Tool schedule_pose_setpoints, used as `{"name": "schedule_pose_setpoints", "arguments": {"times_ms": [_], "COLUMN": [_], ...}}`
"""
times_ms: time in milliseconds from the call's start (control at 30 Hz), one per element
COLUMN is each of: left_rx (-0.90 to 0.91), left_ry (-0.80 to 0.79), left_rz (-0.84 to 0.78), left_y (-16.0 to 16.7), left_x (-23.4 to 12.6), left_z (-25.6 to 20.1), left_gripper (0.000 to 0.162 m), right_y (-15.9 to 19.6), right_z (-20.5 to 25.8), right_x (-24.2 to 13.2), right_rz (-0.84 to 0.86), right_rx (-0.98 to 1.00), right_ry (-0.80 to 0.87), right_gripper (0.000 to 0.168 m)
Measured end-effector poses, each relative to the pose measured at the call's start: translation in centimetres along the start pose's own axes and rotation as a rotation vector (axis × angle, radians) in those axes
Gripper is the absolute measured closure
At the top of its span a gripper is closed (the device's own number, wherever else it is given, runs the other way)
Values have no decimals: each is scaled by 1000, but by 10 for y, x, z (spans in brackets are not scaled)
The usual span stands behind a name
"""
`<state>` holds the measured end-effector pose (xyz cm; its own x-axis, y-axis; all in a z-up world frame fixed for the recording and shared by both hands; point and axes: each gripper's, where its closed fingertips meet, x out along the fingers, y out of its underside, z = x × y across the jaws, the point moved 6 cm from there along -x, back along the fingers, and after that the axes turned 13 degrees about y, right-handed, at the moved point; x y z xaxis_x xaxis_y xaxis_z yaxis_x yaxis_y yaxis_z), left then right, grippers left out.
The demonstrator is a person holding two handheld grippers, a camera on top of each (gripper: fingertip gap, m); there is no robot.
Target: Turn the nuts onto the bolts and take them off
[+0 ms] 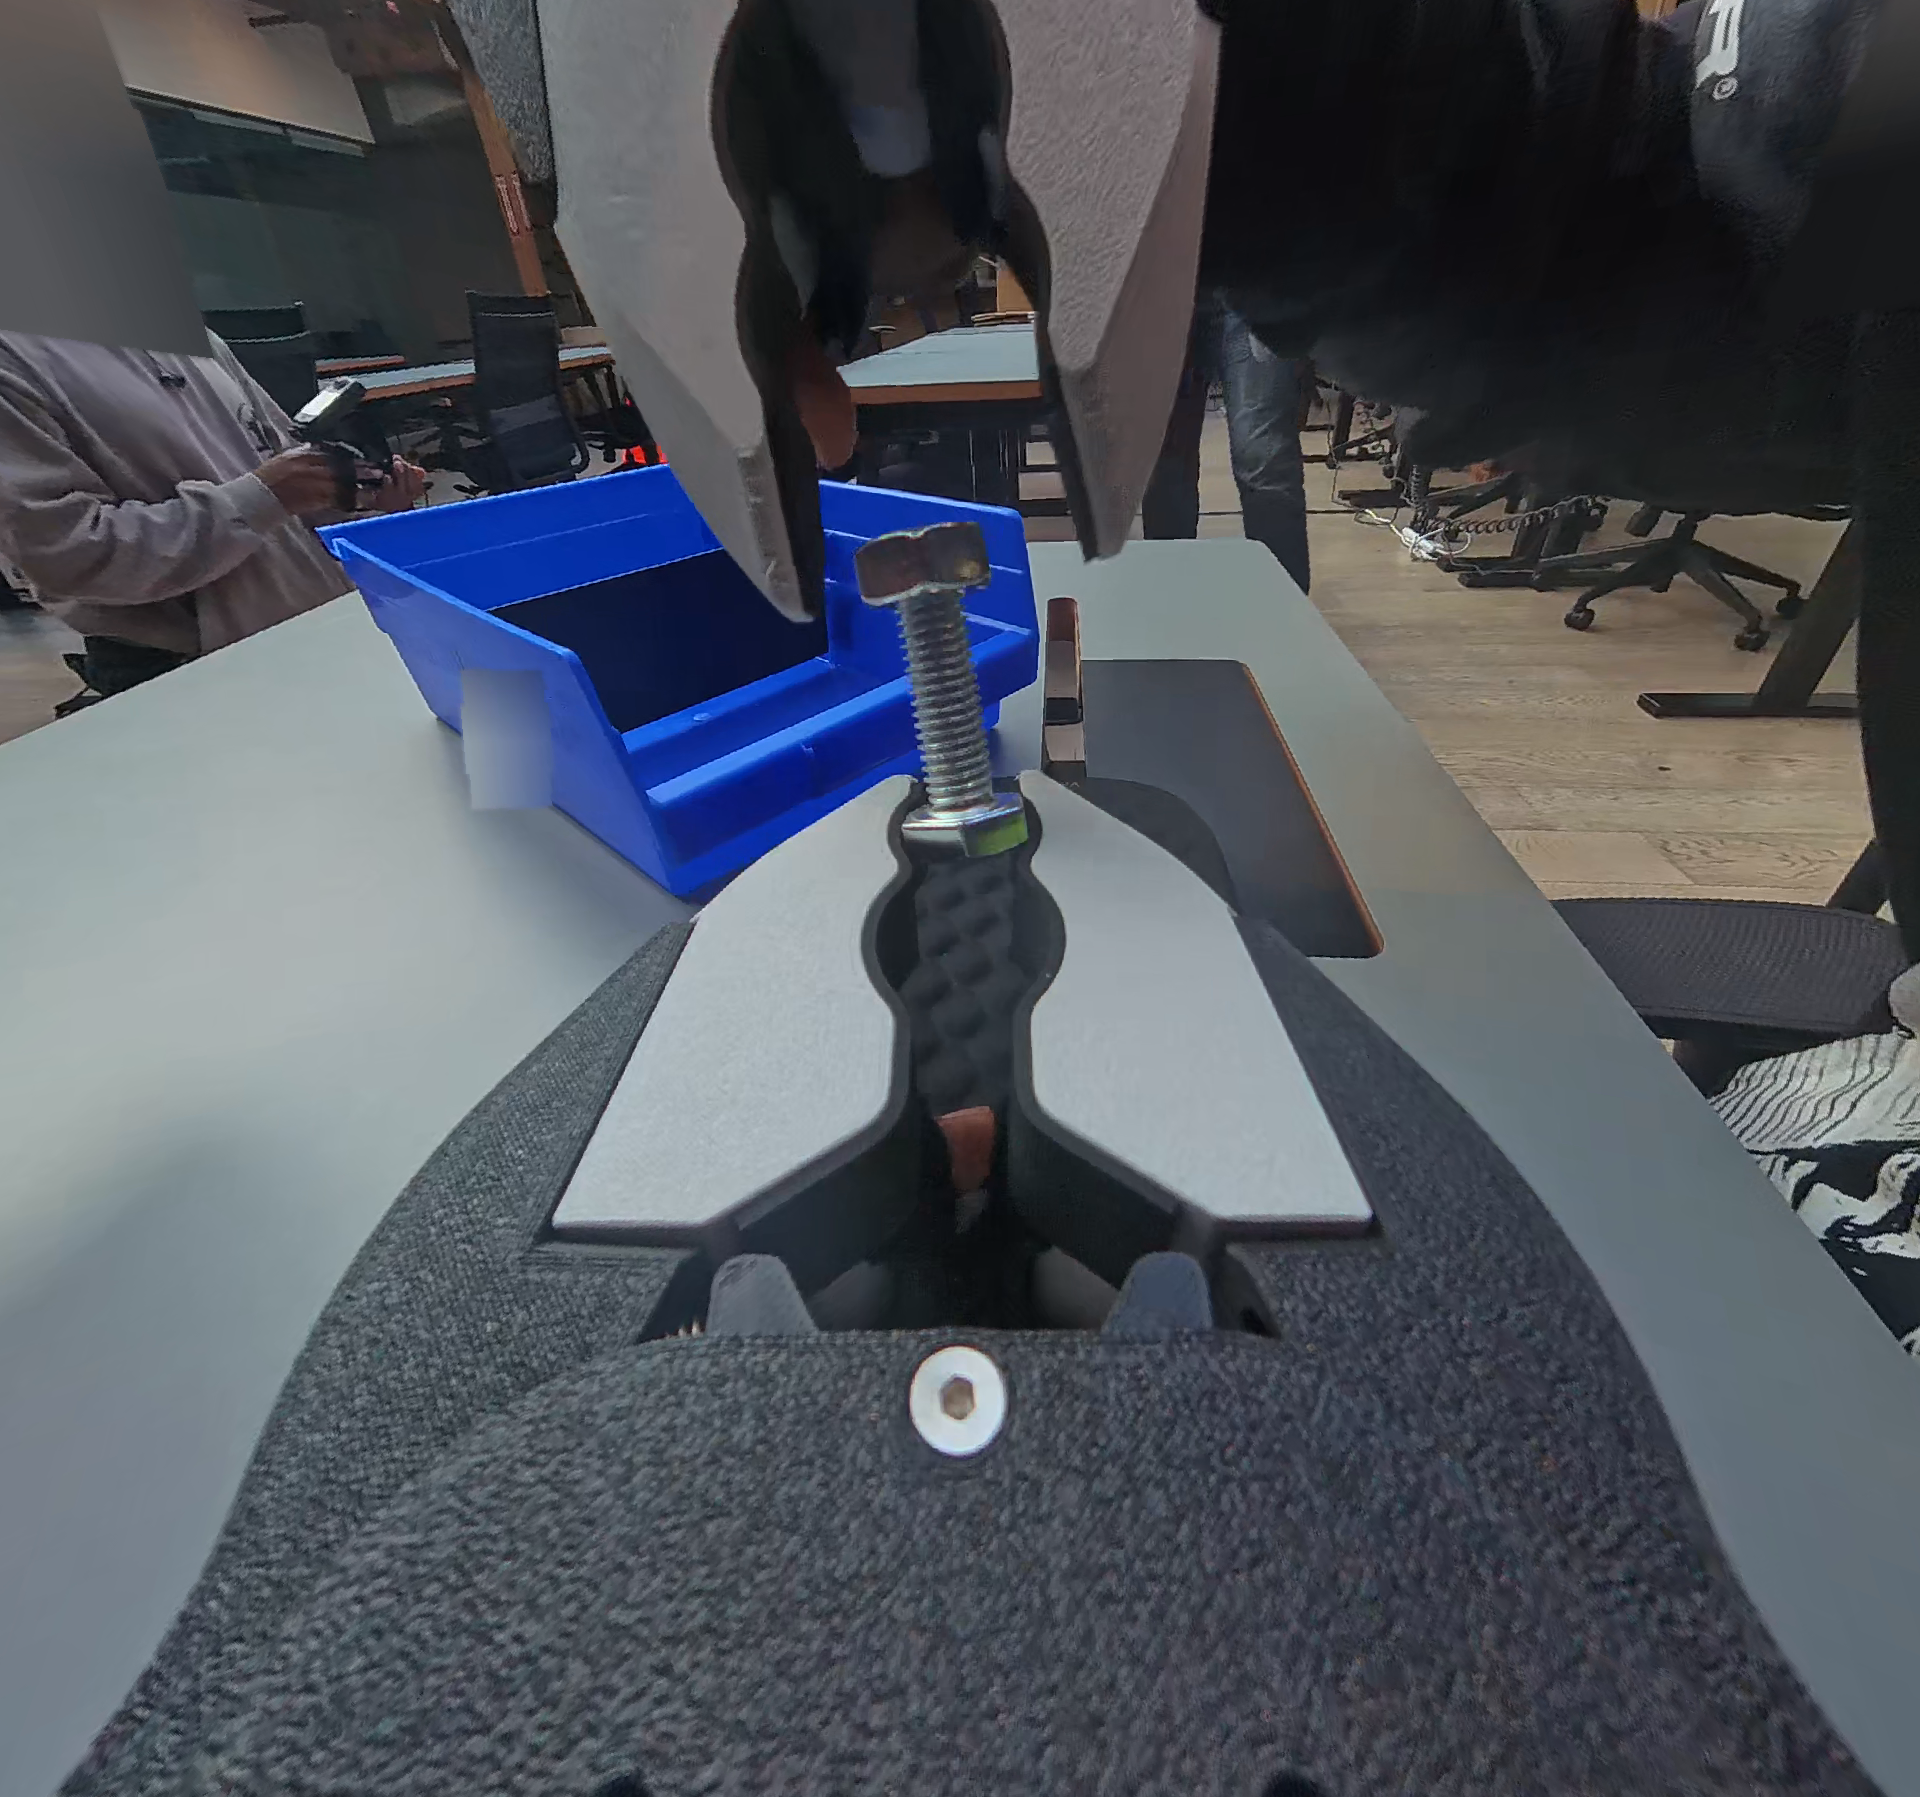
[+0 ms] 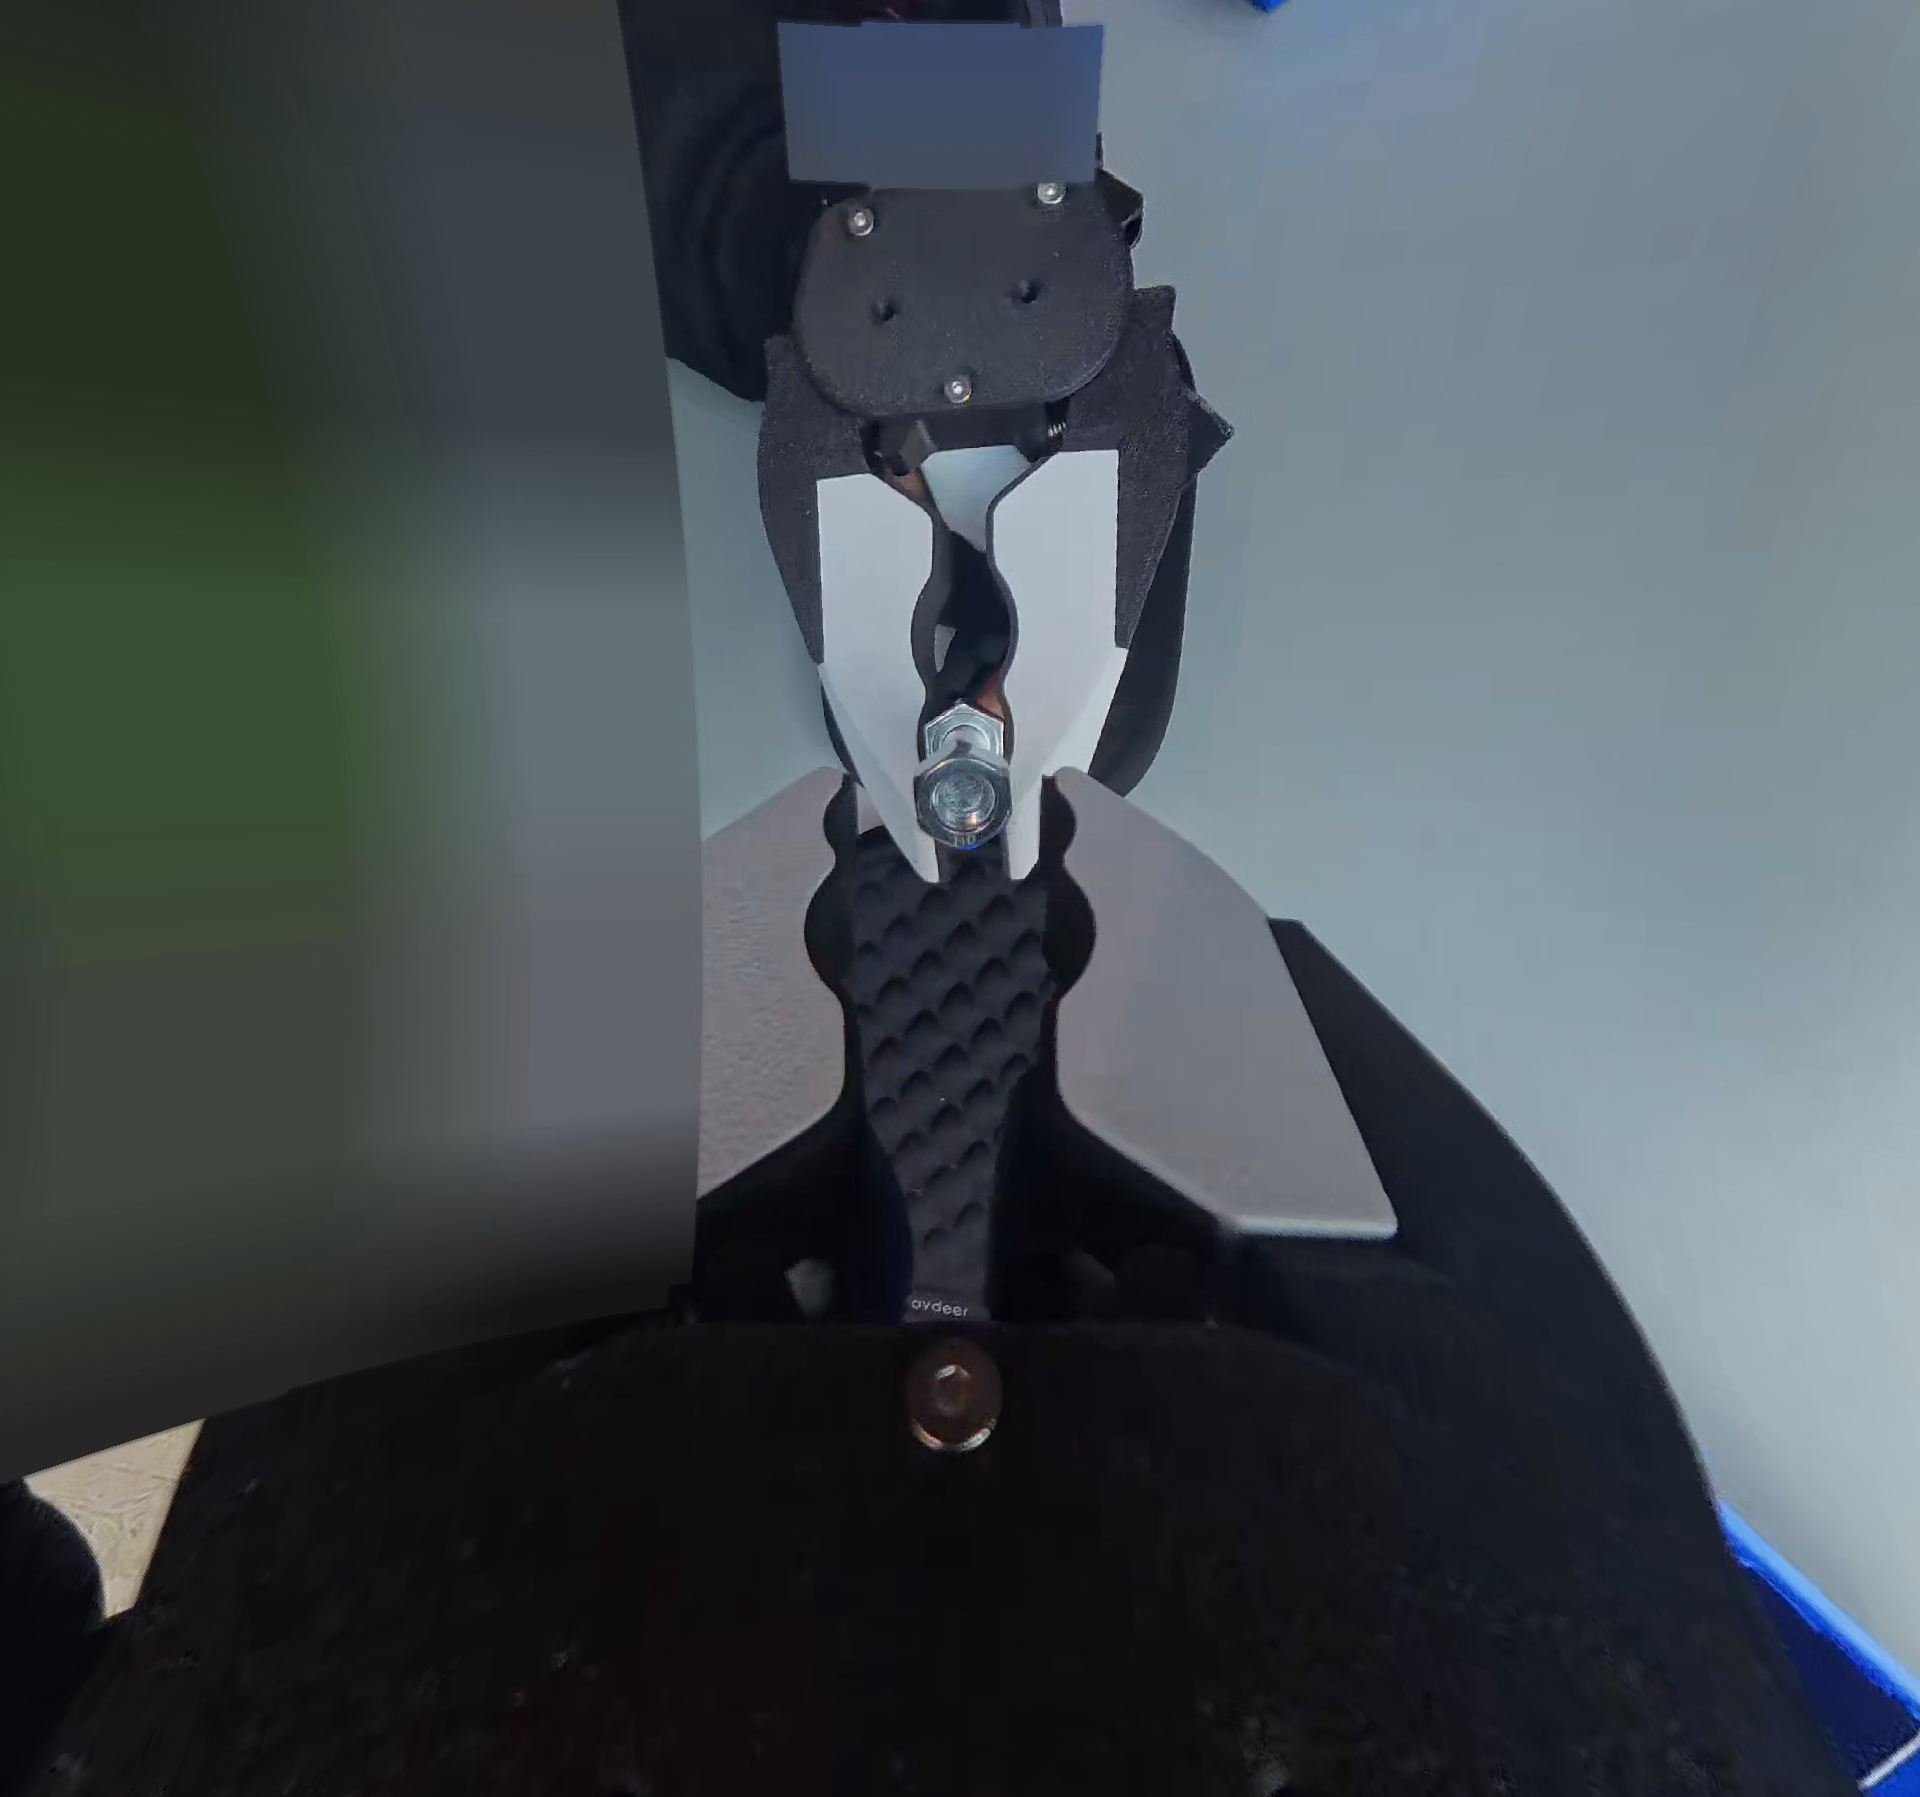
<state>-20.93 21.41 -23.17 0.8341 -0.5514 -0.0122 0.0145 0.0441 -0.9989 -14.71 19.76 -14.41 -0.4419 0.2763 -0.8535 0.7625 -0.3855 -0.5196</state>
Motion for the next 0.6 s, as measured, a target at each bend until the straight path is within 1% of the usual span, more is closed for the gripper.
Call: {"name": "schedule_pose_setpoints", "arguments": {"times_ms": [67,167,267,367,400,433,533,600], "left_rx": [-1,-18,-76,-120,-137,-152,-174,-164], "left_ry": [7,46,185,353,394,403,367,338], "left_rz": [6,5,-23,-44,-63,-90,-201,-210], "left_y": [0,1,0,-2,-2,-4,-9,-10], "left_x": [1,1,1,0,-1,-3,-10,-13], "left_z": [-1,-3,-11,-21,-22,-21,-14,-11], "left_gripper": [149,149,149,149,149,148,149,149], "right_y": [-1,-2,-8,-15,-17,-19,-21,-14], "right_z": [-1,3,15,30,33,35,31,18], "right_x": [3,2,-1,-6,-7,-8,-17,-30], "right_rz": [12,20,4,-60,-73,-78,-75,-62], "right_rx": [-32,-156,-354,-592,-651,-685,-672,-590], "right_ry": [6,23,41,52,60,76,118,172], "right_gripper": [152,152,152,152,152,152,151,152]}}
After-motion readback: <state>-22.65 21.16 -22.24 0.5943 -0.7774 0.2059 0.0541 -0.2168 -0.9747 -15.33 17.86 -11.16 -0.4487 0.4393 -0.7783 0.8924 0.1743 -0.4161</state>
